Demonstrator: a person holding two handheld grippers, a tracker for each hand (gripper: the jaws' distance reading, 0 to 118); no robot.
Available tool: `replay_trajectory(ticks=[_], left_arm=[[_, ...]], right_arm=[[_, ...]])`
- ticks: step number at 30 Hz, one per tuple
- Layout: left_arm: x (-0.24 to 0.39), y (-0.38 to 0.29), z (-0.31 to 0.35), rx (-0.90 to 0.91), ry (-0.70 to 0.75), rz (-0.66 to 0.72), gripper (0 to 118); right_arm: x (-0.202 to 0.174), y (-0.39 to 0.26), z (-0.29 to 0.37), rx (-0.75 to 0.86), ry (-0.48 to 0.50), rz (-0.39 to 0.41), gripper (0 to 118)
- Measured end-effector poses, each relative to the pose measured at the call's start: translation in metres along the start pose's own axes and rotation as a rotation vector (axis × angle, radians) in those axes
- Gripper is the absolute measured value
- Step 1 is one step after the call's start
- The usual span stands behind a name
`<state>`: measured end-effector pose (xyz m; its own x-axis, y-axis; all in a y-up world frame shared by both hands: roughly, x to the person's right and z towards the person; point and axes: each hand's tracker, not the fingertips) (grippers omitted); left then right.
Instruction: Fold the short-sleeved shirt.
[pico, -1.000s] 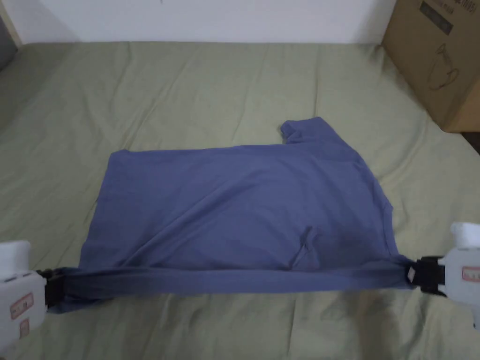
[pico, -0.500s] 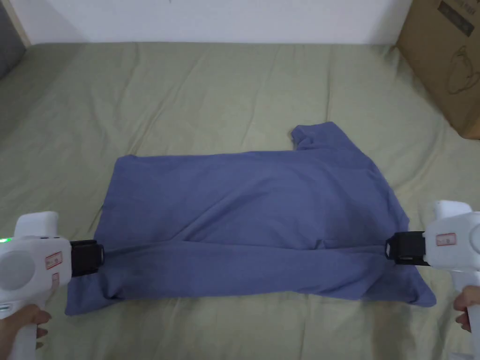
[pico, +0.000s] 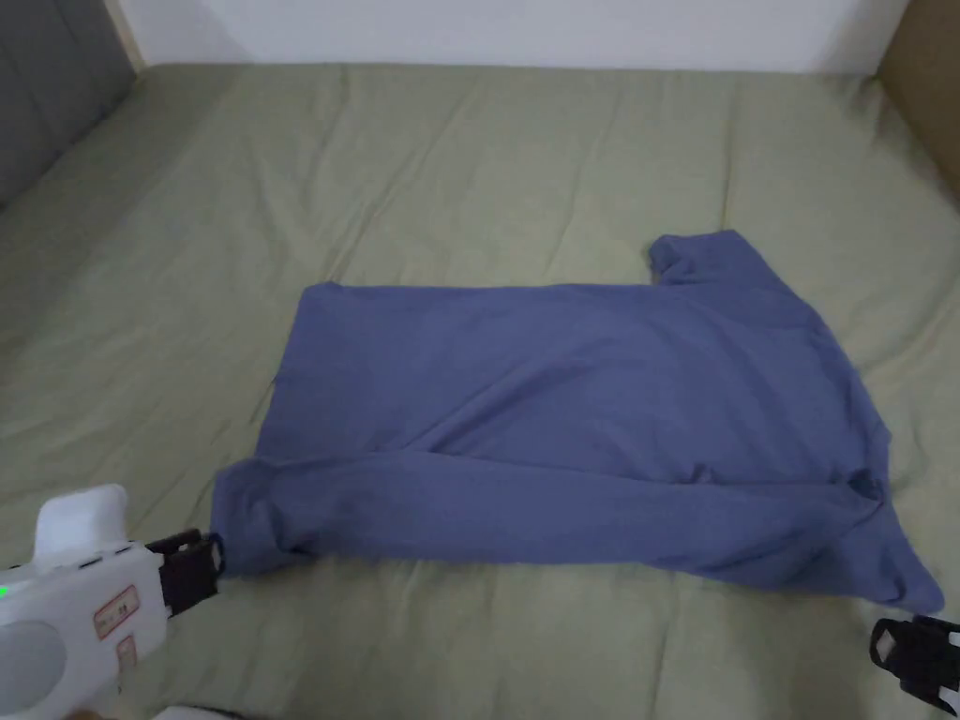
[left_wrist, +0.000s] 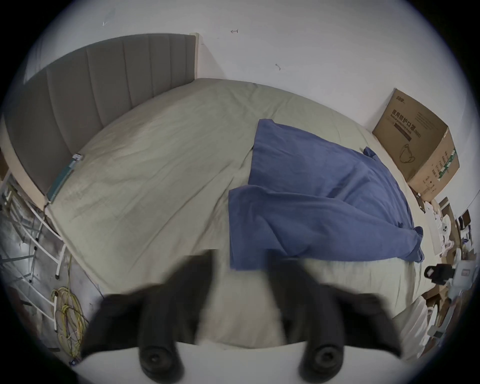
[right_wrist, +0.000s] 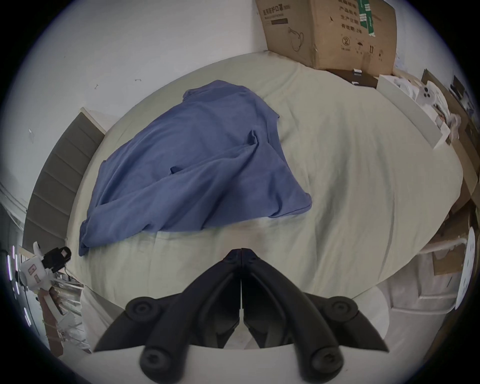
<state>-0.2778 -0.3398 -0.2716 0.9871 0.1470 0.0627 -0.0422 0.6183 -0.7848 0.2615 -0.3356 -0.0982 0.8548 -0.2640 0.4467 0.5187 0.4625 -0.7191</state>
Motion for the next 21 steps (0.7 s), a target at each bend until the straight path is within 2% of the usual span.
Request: replay_trajectory(ticks=[1, 2, 3, 6, 7, 8, 9, 10, 11, 12, 14, 15, 16, 18, 19, 21], left_arm=[[0.000, 0.003, -0.011, -0.041, -0.022, 0.012, 80], [-0.001, 0.005, -0.023, -0.081, -0.027, 0.016, 94], [0.000, 0.006, -0.032, -0.103, -0.022, 0.024, 99], [0.001, -0.001, -0.066, -0.210, 0.014, 0.019, 82], [-0.003, -0.007, -0.078, -0.214, 0.060, -0.002, 80], [-0.003, -0.002, -0.072, -0.200, 0.023, 0.011, 74], [0.001, 0.004, -0.066, -0.193, 0.039, 0.001, 57], [0.007, 0.007, -0.060, -0.146, 0.082, -0.073, 14], [0.012, 0.008, -0.056, -0.129, 0.100, -0.116, 6], [0.015, 0.011, -0.057, -0.138, 0.076, -0.119, 6], [0.019, 0.015, -0.062, -0.182, 0.097, -0.132, 6], [0.018, 0.014, -0.062, -0.185, 0.096, -0.148, 6], [0.018, 0.015, -0.060, -0.184, 0.094, -0.155, 6], [0.017, 0.018, -0.054, -0.177, 0.086, -0.146, 6], [0.015, 0.017, -0.049, -0.174, 0.079, -0.138, 6], [0.013, 0.019, -0.047, -0.176, 0.067, -0.129, 6]], right_arm=[[0.001, 0.002, 0.000, 0.008, 0.001, -0.013, 0], [0.001, 0.002, 0.000, 0.005, 0.000, -0.017, 0], [0.001, 0.002, -0.001, 0.001, -0.001, -0.019, 0], [0.003, 0.000, -0.003, -0.009, 0.002, -0.027, 0], [0.003, -0.002, -0.003, -0.009, 0.001, -0.031, 0], [0.004, -0.003, -0.003, -0.015, 0.004, -0.032, 0], [0.005, -0.002, -0.004, -0.021, 0.004, -0.032, 0], [0.006, -0.003, -0.004, -0.012, -0.001, -0.040, 0], [0.009, -0.001, -0.005, -0.005, 0.006, -0.044, 2], [0.011, 0.004, -0.005, -0.009, 0.010, -0.044, 7], [0.015, 0.019, -0.007, -0.012, -0.002, -0.051, 60], [0.018, 0.025, -0.009, -0.009, -0.004, -0.048, 81], [0.021, 0.032, -0.013, 0.008, -0.004, -0.040, 91], [0.029, 0.046, -0.030, 0.047, -0.036, -0.018, 91], [0.032, 0.054, -0.045, -0.009, -0.072, -0.015, 90], [0.040, 0.063, -0.079, -0.143, -0.085, -0.002, 79]])
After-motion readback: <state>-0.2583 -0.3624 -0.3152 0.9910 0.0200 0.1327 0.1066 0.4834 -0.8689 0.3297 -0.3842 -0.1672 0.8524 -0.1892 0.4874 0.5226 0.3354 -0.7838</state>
